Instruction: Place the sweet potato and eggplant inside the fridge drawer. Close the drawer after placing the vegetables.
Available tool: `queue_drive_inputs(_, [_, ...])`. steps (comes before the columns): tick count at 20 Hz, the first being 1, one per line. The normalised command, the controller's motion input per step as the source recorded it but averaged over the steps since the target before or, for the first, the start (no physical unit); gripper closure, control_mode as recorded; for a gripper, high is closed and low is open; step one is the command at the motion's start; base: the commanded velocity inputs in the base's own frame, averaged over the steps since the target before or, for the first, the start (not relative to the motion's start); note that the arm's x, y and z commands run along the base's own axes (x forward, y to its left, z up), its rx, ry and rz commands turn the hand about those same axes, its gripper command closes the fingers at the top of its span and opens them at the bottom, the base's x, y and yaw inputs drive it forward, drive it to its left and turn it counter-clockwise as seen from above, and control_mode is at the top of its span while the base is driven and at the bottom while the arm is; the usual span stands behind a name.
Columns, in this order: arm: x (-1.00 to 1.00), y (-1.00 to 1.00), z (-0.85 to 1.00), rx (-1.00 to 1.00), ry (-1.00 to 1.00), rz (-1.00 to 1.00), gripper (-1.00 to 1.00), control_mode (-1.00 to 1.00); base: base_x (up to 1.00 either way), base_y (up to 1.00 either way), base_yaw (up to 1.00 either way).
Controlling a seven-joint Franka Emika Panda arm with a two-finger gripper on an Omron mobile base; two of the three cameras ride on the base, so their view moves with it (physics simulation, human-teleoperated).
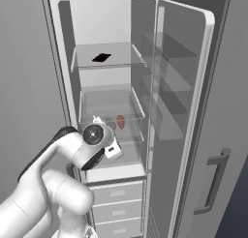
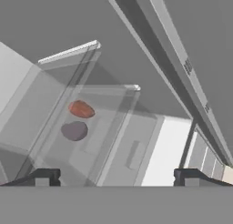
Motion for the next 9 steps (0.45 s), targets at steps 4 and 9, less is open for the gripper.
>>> queue_drive_inputs(4, [-0.44, 0.00, 0.25, 0.00, 0.01, -0.10, -1.00, -1.00, 0.00, 0.00, 0.00])
queue_drive_inputs(9, [-0.45, 0.00, 0.18, 0.00, 0.03, -0.09, -1.00, -1.00, 0.00, 0.00, 0.00])
